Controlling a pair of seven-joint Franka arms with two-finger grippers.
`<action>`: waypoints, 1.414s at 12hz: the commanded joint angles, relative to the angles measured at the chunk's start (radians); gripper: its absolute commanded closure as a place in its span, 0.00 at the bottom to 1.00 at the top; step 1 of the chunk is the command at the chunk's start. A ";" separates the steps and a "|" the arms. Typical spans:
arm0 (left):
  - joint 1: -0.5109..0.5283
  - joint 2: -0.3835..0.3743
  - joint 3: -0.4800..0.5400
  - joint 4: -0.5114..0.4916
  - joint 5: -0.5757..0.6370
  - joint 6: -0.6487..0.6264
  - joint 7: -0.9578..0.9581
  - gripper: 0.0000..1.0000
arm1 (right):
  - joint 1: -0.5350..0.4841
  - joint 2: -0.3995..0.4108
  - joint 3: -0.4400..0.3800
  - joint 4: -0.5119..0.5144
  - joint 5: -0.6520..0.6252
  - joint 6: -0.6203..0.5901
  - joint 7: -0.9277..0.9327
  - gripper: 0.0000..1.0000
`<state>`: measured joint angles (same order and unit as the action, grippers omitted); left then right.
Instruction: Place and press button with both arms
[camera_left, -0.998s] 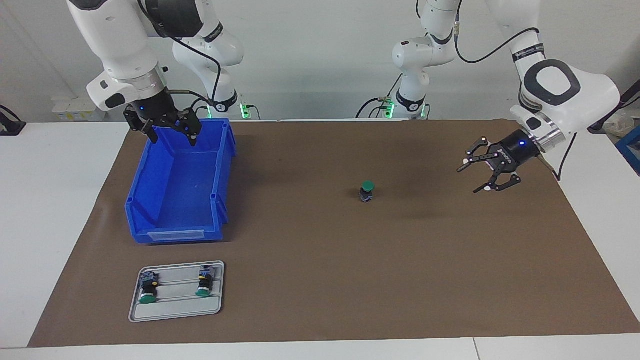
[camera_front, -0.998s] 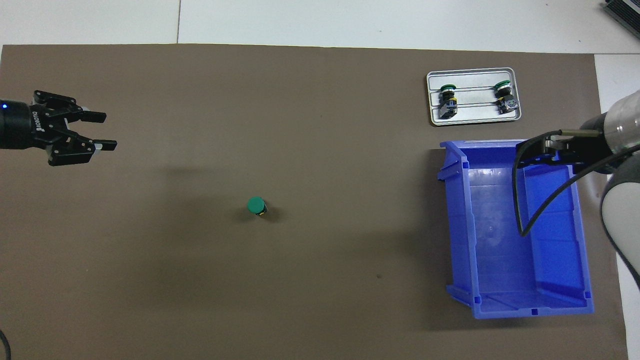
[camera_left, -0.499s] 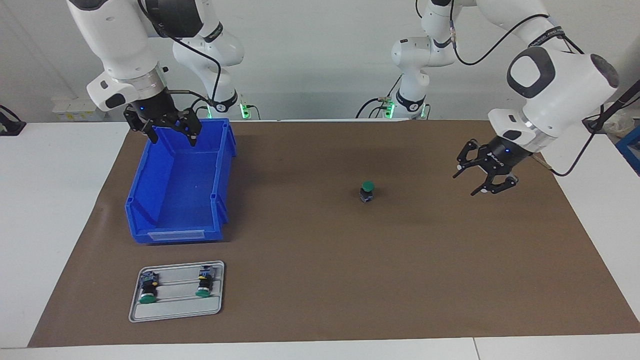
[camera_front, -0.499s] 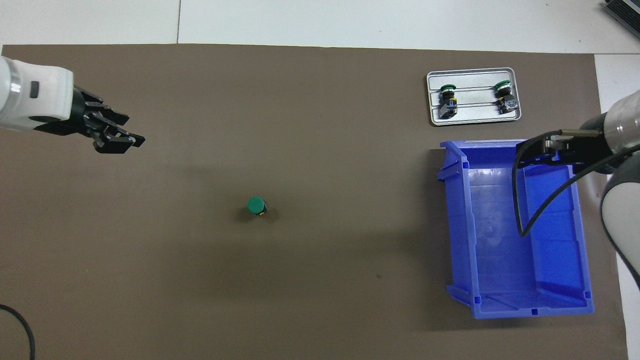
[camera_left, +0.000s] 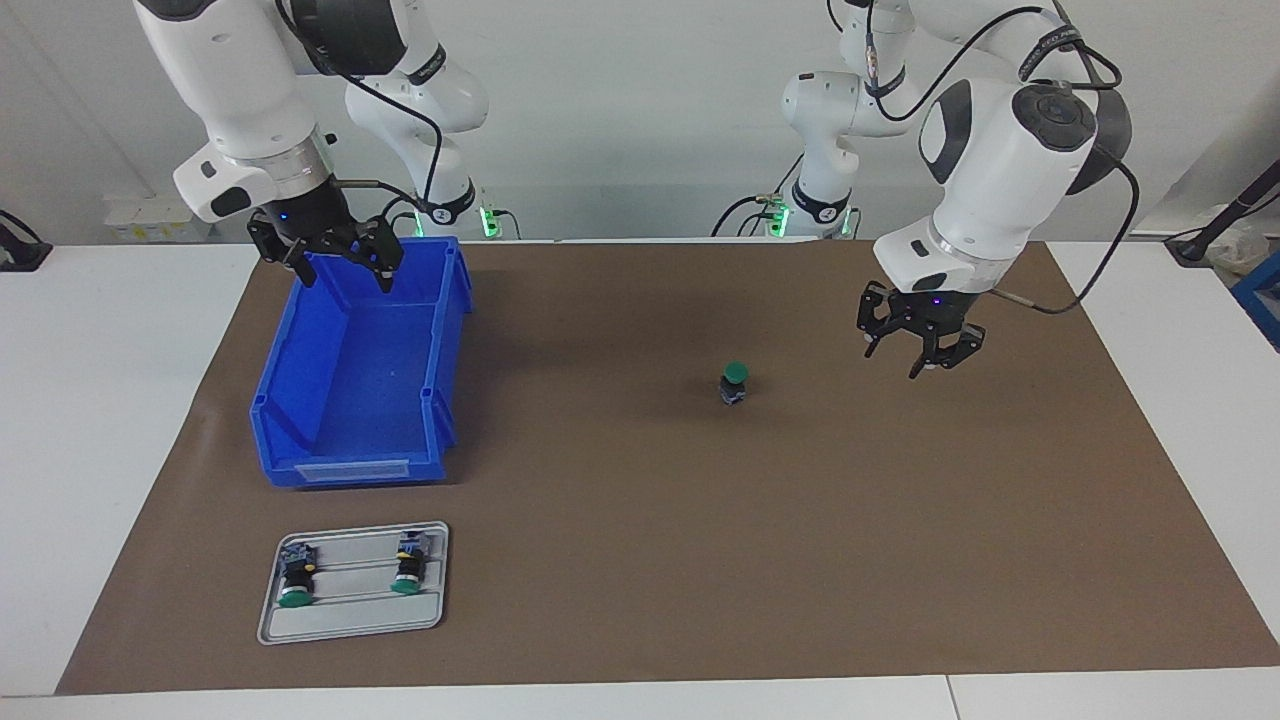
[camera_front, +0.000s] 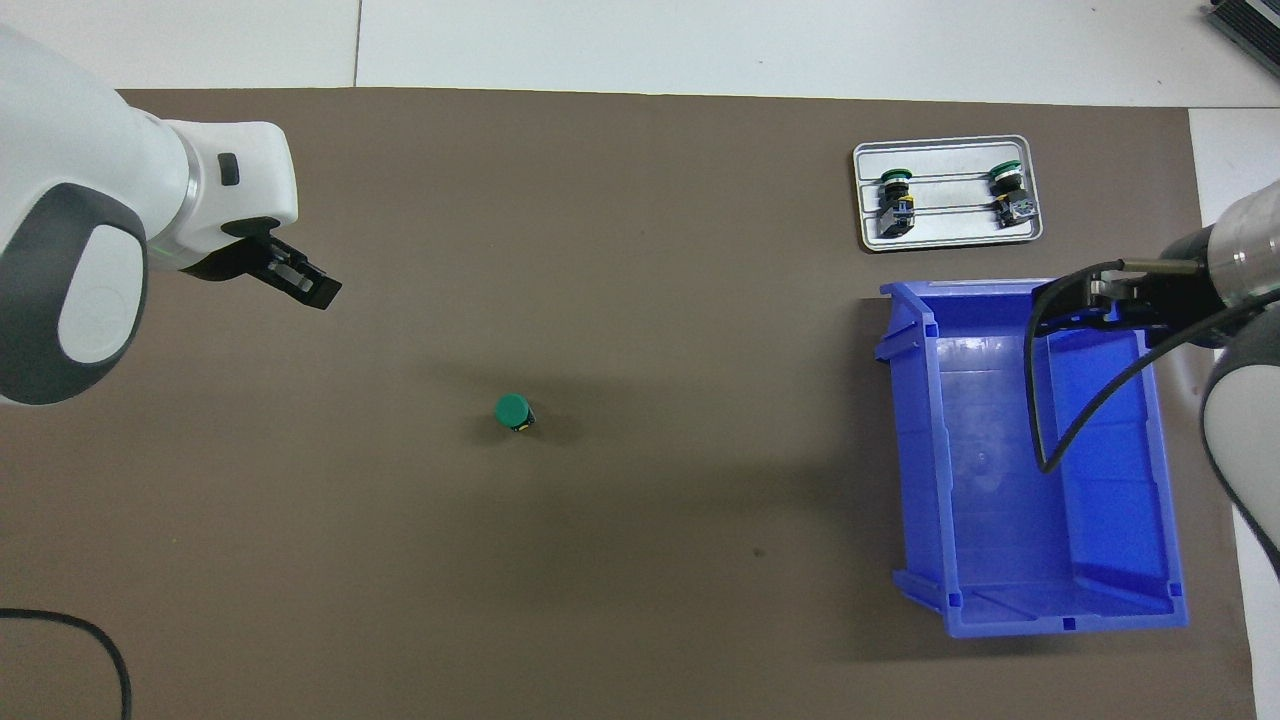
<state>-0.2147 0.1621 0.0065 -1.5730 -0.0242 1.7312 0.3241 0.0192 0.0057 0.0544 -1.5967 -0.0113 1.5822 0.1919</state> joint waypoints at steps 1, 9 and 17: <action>0.069 -0.082 0.010 -0.022 0.017 -0.053 -0.028 0.00 | -0.010 -0.024 0.007 -0.028 0.025 0.016 0.001 0.00; 0.207 -0.156 0.012 -0.053 0.052 -0.209 -0.033 0.00 | -0.010 -0.024 0.007 -0.028 0.025 0.015 0.003 0.00; 0.201 -0.174 -0.002 -0.096 0.052 -0.161 -0.240 0.01 | -0.010 -0.023 0.007 -0.028 0.025 0.015 0.003 0.00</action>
<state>0.0275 0.0261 0.0077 -1.6101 0.0120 1.5371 0.1342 0.0192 0.0057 0.0544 -1.5969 -0.0113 1.5822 0.1919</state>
